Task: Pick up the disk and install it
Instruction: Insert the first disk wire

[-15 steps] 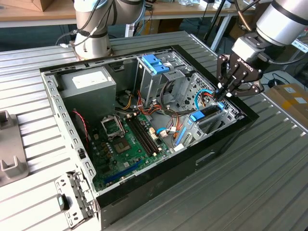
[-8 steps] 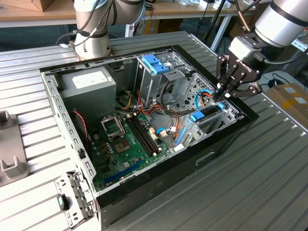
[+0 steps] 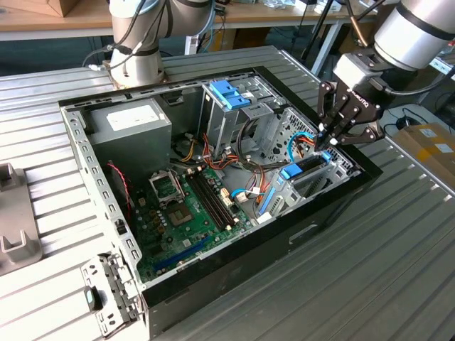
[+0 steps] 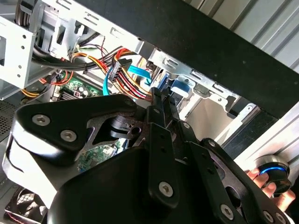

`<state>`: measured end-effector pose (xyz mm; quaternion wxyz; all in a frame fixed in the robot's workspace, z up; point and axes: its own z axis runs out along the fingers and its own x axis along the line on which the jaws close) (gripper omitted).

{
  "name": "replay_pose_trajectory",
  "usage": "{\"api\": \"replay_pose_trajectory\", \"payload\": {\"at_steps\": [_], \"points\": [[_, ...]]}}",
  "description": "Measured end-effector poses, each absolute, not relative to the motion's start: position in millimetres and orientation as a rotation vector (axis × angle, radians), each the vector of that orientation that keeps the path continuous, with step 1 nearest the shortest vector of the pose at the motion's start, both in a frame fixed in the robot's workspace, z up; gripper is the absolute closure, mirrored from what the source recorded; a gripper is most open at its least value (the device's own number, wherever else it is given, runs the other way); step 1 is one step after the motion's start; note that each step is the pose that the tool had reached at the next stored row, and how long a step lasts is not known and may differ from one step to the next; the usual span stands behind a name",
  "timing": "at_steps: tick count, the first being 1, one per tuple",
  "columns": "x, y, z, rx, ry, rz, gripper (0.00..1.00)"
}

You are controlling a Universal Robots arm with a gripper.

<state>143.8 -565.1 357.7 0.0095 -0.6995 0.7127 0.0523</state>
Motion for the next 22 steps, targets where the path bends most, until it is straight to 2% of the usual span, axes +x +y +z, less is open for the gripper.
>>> {"api": "replay_pose_trajectory", "payload": {"at_steps": [22], "points": [[135,-570,345,-2.184,2.226,0.163,0.82]]}}
